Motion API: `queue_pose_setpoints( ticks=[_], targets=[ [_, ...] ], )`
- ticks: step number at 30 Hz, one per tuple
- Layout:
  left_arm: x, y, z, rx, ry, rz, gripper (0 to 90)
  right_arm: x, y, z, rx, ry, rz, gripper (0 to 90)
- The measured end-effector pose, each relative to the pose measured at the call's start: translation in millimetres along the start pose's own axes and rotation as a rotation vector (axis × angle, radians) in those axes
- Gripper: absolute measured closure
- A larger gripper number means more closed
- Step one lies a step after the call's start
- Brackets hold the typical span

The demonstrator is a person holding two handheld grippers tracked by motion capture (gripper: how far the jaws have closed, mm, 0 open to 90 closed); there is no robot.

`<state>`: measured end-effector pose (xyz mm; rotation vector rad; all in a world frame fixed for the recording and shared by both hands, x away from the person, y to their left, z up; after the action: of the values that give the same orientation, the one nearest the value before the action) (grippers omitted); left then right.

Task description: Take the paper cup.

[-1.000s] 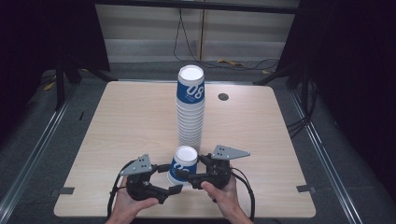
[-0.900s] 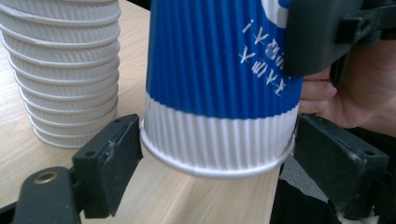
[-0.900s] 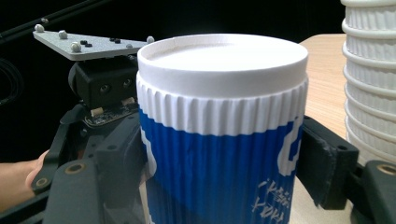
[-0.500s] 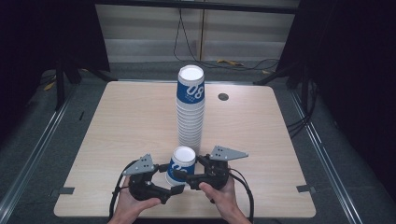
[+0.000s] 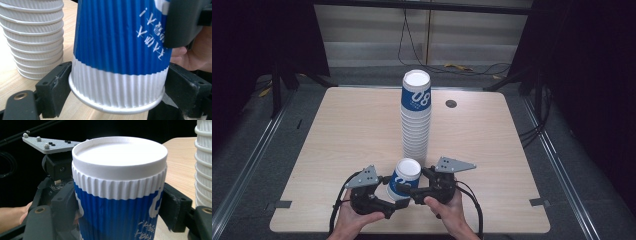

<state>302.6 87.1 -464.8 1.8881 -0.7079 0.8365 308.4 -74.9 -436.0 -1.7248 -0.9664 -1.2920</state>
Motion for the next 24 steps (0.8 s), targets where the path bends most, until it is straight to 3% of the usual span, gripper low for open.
queue_pose_setpoints(
  ticks=[11, 24],
  targets=[
    [-0.6, -3.0, -0.1, 0.004, -0.002, -0.004, 12.9, -1.7, -0.9, 3.4, 0.009, -0.03, -0.017, 25.6],
    [0.1, -1.6, -2.0, 0.016, -0.007, 0.041, 15.2, -0.7, 0.1, 2.6, 0.029, -0.033, -0.014, 23.1]
  ],
)
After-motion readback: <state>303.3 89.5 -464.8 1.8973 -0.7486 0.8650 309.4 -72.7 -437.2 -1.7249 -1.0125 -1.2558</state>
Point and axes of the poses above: each handheld gripper's, and its own axes: z roughly forward along the jaws, x roughly out of its top, y roughly to its right, the point moved 4 cm from there along z, roughly forward along the jaws, and after that the axes turned 15 degrees about -z, right-handed, at the moved point
